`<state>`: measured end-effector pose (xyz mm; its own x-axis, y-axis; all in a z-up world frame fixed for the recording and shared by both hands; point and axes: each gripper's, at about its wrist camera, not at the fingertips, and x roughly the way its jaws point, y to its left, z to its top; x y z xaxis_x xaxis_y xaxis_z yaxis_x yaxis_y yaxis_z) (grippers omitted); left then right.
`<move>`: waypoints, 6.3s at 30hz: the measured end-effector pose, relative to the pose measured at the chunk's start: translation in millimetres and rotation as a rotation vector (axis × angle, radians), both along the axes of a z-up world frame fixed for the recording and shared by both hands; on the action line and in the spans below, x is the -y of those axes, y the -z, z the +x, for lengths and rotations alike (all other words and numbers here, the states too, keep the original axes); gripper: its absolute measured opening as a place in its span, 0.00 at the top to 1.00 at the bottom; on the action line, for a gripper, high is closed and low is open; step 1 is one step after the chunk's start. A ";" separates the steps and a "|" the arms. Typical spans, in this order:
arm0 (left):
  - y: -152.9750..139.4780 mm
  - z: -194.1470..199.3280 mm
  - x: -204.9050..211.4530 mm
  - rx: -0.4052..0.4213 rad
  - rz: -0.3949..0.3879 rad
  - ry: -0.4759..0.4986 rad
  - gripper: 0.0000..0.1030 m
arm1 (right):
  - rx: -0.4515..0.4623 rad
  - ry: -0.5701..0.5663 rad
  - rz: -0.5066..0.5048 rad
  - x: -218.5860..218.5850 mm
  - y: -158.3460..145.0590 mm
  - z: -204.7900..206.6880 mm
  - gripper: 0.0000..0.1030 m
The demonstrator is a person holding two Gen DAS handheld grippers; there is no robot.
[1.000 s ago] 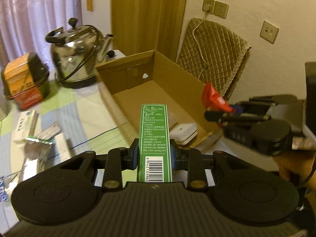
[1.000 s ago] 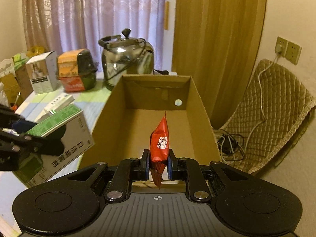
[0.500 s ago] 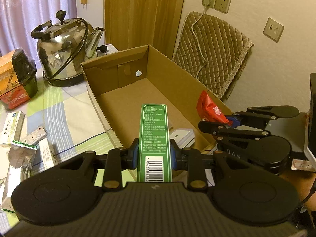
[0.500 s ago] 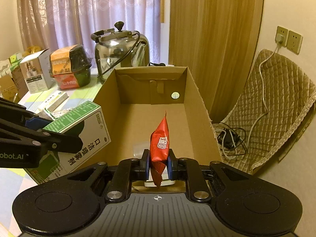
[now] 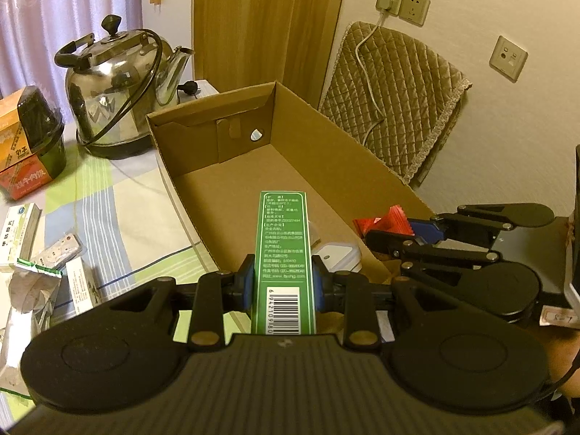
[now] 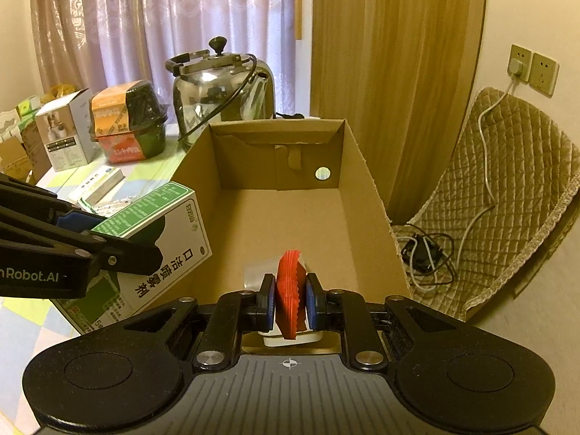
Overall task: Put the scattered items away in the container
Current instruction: 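Carry both items into the cardboard box and open both tools to release, then withdraw both tools from the cardboard box back over the table, then grasp the long white medicine box with the right tool while the left tool grasps the silver foil bag, then lift and carry the white box and foil bag toward the cardboard box with both tools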
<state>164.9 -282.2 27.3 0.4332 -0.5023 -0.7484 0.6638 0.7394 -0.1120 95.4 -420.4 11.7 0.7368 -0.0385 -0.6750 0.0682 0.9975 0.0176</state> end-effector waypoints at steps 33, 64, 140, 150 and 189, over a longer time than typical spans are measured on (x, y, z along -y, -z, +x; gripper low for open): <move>-2.1 -1.3 -39.6 0.010 -0.045 -0.080 0.73 | 0.037 -0.040 -0.054 -15.5 -7.8 4.2 0.80; -18.5 -33.6 -121.8 0.045 -0.039 -0.205 0.56 | 0.070 -0.062 -0.062 -51.4 -39.2 -24.7 0.80; 78.9 73.3 -256.3 0.087 0.221 -0.171 0.15 | -0.174 -0.230 0.104 -220.9 78.0 156.1 0.06; 96.8 93.9 -246.6 0.092 0.222 -0.149 0.19 | -0.239 -0.240 0.117 -221.9 115.5 186.9 0.28; 115.5 18.5 -217.7 -0.077 0.241 -0.179 0.67 | -0.255 -0.176 0.110 -193.8 103.4 69.1 0.72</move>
